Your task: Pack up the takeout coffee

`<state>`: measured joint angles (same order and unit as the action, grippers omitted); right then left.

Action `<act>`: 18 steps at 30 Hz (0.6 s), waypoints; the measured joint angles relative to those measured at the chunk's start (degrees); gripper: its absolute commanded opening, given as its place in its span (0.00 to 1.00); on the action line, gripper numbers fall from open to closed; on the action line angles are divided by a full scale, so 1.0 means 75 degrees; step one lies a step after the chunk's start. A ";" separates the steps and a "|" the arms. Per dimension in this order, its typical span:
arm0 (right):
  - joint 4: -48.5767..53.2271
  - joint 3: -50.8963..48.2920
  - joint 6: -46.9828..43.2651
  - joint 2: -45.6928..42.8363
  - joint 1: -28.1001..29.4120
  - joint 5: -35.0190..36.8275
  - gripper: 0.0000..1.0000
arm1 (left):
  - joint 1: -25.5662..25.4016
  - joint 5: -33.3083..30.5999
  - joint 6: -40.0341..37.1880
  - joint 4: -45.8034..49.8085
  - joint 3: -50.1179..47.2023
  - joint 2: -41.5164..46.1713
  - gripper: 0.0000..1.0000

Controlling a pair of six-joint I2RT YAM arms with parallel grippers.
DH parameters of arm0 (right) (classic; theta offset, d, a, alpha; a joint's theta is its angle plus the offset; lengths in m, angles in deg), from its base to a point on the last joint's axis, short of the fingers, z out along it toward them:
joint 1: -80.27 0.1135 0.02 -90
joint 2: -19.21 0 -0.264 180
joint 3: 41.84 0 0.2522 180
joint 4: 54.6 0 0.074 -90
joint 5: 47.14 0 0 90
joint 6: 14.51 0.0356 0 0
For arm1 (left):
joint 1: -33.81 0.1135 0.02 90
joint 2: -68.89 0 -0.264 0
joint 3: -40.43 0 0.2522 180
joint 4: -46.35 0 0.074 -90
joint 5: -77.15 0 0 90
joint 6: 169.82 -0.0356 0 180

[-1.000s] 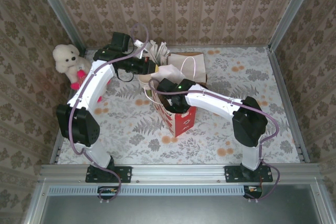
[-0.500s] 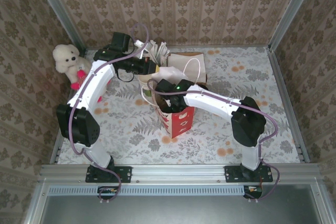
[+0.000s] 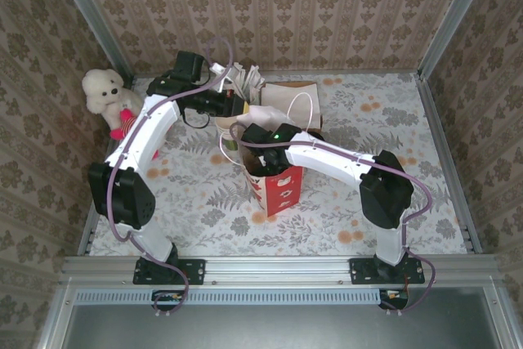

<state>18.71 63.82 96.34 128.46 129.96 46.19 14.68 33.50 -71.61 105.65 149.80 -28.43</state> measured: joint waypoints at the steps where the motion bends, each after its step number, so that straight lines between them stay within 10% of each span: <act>1: 0.0000 0.0000 0.0029 0.0000 0.0006 0.0041 1.00 | 0.0000 -0.0003 0.0000 -0.0006 -0.0017 0.0023 0.00; 18: -0.0117 0.0029 0.0924 -0.0085 -0.0309 0.0256 1.00 | 0.0006 -0.0003 -0.0012 -0.0259 -0.0163 0.0108 0.00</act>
<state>17.83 64.04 103.26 127.83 127.64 48.11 14.72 33.48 -71.70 103.70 148.58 -27.62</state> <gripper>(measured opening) 0.999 0.047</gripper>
